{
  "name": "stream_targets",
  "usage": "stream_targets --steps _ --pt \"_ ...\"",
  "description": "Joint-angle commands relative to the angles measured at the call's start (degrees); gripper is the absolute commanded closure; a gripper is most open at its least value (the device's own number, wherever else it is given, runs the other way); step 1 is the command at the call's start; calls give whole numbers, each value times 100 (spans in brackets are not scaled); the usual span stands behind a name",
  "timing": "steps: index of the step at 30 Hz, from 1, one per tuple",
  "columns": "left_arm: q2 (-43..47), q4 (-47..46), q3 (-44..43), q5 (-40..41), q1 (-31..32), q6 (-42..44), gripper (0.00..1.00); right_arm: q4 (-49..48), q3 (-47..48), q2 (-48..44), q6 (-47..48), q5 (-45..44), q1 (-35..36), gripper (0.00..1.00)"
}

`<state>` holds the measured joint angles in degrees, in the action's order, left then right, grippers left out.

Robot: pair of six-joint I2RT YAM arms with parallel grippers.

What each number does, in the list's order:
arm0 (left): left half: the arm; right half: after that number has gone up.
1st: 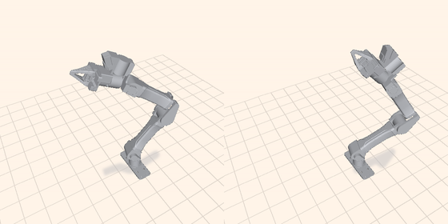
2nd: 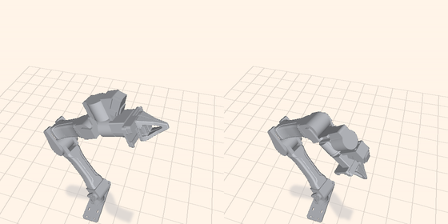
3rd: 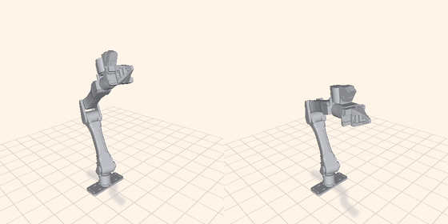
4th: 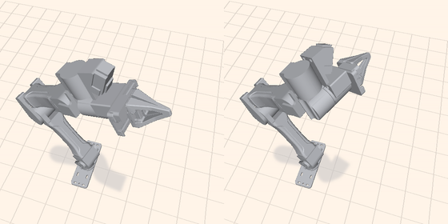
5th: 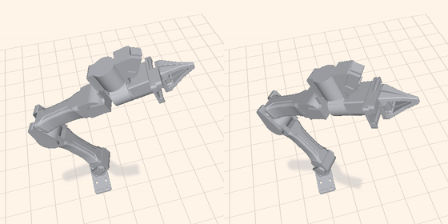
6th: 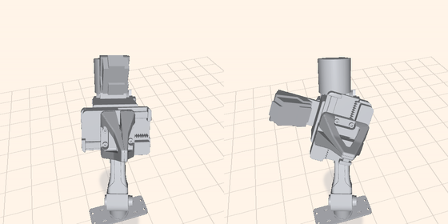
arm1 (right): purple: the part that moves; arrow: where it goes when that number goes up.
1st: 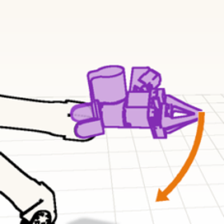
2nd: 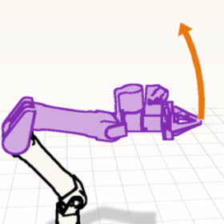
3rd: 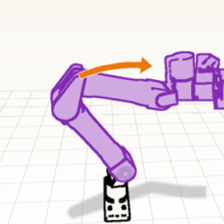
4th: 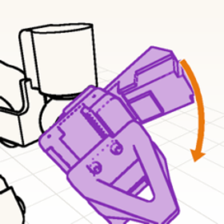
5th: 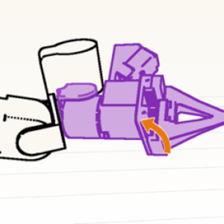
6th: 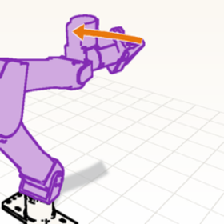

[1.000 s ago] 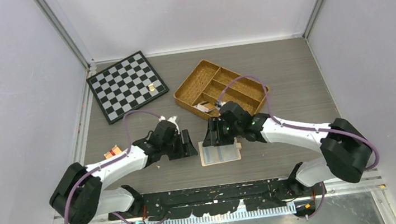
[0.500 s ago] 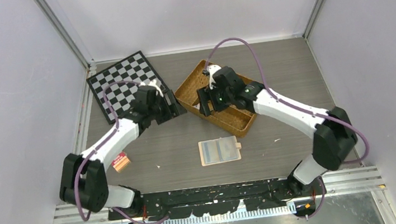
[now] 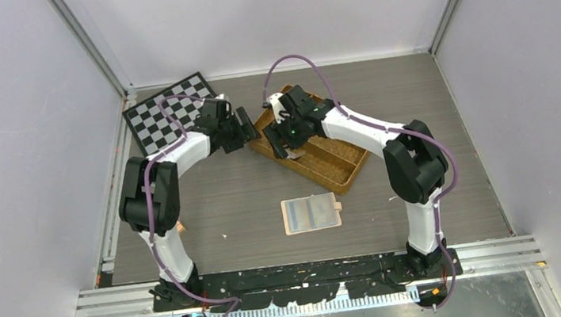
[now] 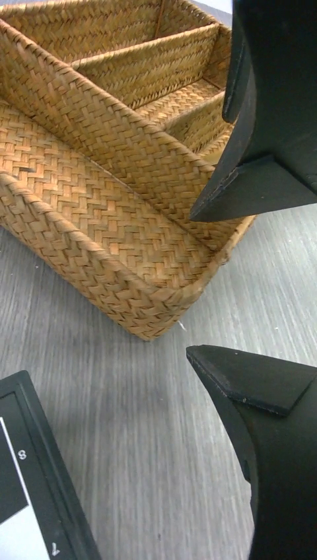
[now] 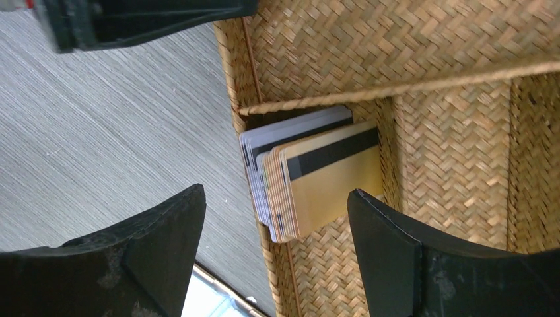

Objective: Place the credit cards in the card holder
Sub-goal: Pick up the credit card from the storage box.

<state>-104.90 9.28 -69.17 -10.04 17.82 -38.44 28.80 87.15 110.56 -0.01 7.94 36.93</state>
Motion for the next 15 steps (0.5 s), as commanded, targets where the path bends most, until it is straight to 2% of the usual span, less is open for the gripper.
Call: stream_targets --steps 1,4,9,15 --pt "-301 -144 -413 75 -25 249 34 171 430 231 359 410 -3 17" --pt "-512 -108 -503 22 -24 290 41 249 479 403 425 402 -8 18" --pt "-606 -99 -518 -19 -25 238 46 446 611 637 496 419 6 19" --pt "-567 -128 -467 -93 -22 137 53 566 693 554 477 501 99 27"
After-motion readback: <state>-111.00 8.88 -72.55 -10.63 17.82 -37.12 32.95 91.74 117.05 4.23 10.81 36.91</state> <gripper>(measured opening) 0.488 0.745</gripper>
